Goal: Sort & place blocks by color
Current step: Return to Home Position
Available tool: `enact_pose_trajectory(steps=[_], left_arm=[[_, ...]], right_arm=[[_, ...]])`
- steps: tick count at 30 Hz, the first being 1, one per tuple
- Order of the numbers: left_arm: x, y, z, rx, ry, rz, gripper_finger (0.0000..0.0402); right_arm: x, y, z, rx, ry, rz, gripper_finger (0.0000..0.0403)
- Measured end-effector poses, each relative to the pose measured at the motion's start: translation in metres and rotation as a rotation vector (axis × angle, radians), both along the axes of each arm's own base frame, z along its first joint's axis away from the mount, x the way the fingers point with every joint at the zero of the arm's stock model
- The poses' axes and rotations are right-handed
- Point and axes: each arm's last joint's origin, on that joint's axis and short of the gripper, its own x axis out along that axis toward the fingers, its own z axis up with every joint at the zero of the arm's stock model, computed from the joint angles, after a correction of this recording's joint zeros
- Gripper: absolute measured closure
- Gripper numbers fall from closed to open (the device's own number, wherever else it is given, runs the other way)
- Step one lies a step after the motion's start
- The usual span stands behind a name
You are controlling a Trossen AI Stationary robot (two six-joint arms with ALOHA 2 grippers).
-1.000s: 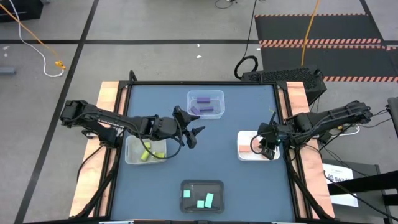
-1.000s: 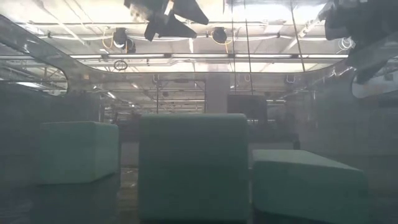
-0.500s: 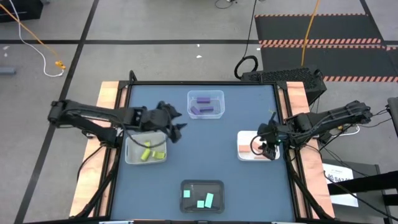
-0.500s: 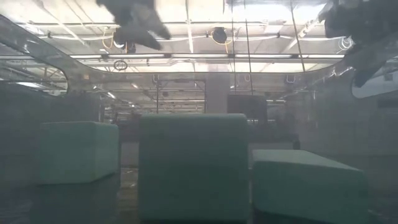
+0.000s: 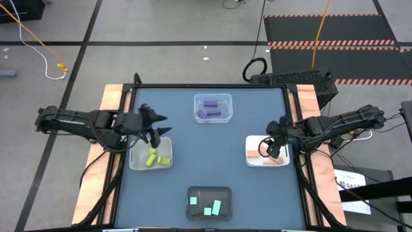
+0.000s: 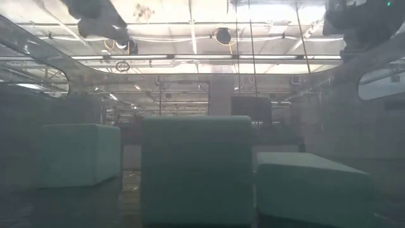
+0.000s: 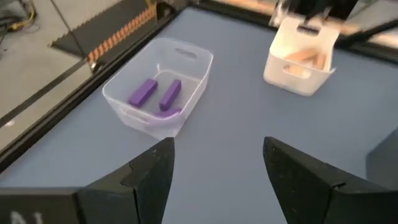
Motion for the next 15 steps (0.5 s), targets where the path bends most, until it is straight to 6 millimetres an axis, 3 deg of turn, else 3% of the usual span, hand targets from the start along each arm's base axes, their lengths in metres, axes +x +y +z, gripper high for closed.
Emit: enact_pose_trajectory(steps=[8, 15], left_arm=[[-0.021, -0.002, -0.053, -0.008, -0.234, -0.053, 0.0158], [-0.025, -0.003, -0.095, 0.013, -0.417, -0.132, 0.0158]], right_arm=[[0.017, 0.003, -0.003, -0.087, -0.208, 0.169, 0.0215], [0.024, 0.005, -0.021, -0.059, -0.408, 0.307, 0.0216]])
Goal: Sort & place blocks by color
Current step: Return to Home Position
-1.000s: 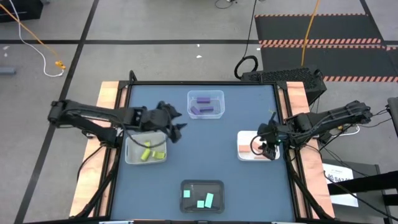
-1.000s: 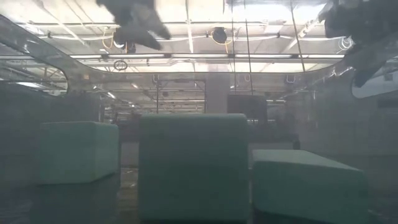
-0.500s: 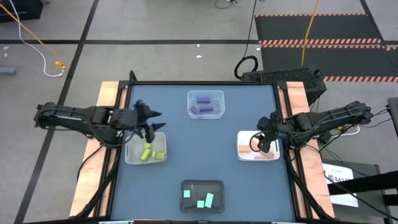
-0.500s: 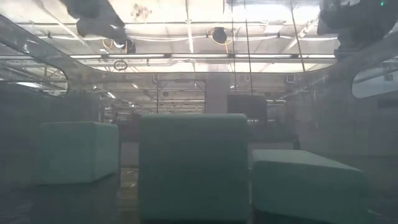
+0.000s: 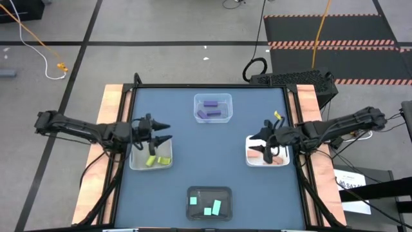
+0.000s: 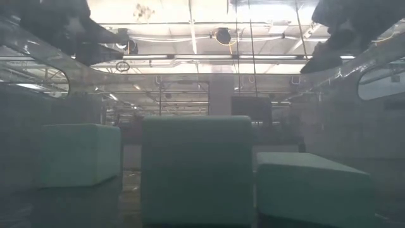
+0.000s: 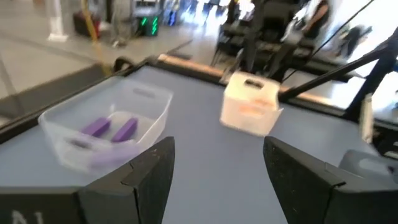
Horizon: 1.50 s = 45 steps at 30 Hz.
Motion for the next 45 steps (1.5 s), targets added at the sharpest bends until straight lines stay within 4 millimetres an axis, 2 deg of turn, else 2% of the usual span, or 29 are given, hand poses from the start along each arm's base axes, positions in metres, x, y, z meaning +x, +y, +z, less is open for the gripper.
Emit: enact_pose_trajectory(steps=[6, 14, 30, 35, 39, 45], left_arm=[[-0.004, 0.0, -0.02, 0.071, -0.092, -0.026, 0.0158], [-0.006, -0.001, -0.025, 0.153, -0.119, -0.081, 0.0158], [-0.005, -0.001, -0.026, 0.18, -0.098, -0.086, 0.0158], [-0.006, -0.003, -0.026, 0.165, -0.101, -0.099, 0.0158], [-0.006, -0.008, -0.025, 0.161, -0.117, -0.131, 0.0158], [-0.007, -0.014, -0.024, 0.191, -0.133, -0.174, 0.0158]], right_arm=[[0.003, -0.002, -0.019, 0.046, -0.205, 0.141, 0.0216], [-0.001, -0.009, -0.041, 0.059, -0.433, 0.249, 0.0216], [-0.009, -0.02, -0.06, 0.047, -0.453, 0.316, 0.0216], [-0.013, -0.02, -0.065, 0.034, -0.514, 0.319, 0.0215], [-0.013, -0.02, -0.056, 0.03, -0.626, 0.319, 0.0215], [-0.013, -0.02, -0.058, 0.027, -0.612, 0.318, 0.0215]])
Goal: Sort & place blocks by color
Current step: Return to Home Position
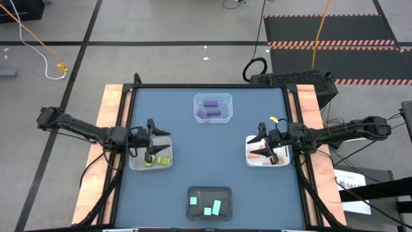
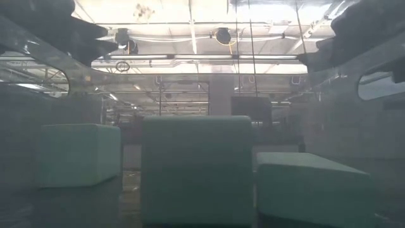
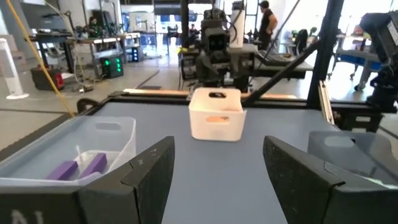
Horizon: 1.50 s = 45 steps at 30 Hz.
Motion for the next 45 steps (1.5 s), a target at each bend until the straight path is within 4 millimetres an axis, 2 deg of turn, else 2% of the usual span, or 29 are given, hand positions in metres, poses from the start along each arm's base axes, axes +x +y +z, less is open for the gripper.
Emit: enact_pose_trajectory(steps=[13, 21, 27, 32, 45], left_arm=[[0.01, -0.002, -0.011, 0.024, 0.067, 0.024, 0.0158], [-0.001, 0.008, -0.028, -0.023, 0.056, 0.078, 0.0158], [-0.001, 0.009, -0.026, -0.01, 0.033, 0.084, 0.0158], [-0.001, 0.011, -0.027, 0.017, 0.044, 0.161, 0.0158], [-0.001, 0.011, -0.027, 0.019, 0.048, 0.16, 0.0158]], right_arm=[[0.0, 0.0, -0.002, -0.018, 0.012, -0.004, 0.0216], [0.0, 0.0, -0.004, -0.017, 0.034, -0.004, 0.0216], [0.0, 0.0, -0.004, -0.017, 0.038, -0.004, 0.0216], [0.0, 0.0, -0.004, -0.017, 0.037, -0.004, 0.0216], [0.0, 0.0, -0.004, -0.017, 0.038, -0.003, 0.0216]])
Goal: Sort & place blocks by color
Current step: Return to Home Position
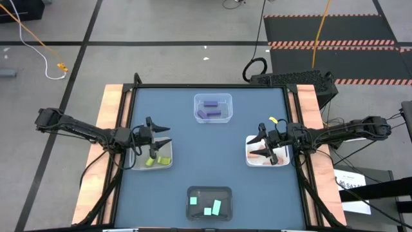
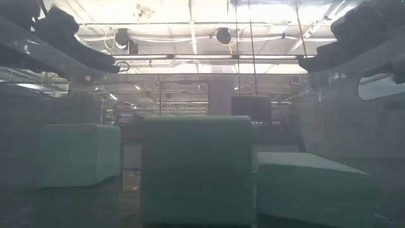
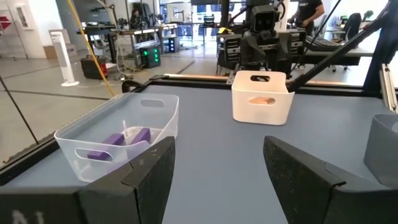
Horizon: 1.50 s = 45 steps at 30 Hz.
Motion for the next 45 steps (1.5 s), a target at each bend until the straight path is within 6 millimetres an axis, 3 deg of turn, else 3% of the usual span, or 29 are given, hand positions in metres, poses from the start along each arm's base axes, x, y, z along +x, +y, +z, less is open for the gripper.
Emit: enact_pose_trajectory(steps=[13, 24, 34, 45], left_arm=[[0.0, 0.0, 0.0, 0.0, 0.0, 0.0, 0.0158], [-0.009, 0.004, 0.016, -0.024, -0.14, 0.022, 0.0158], [-0.029, 0.034, 0.038, -0.016, -0.359, 0.262, 0.0158], [-0.054, 0.062, 0.05, 0.057, -0.501, 0.57, 0.0158]], right_arm=[[-0.001, 0.0, 0.001, 0.0, -0.011, 0.001, 0.0216], [-0.019, -0.001, 0.029, -0.004, -0.257, -0.008, 0.0216], [-0.038, -0.01, 0.049, -0.027, -0.459, -0.093, 0.0216], [-0.056, -0.027, 0.059, -0.1, -0.592, -0.304, 0.0216]])
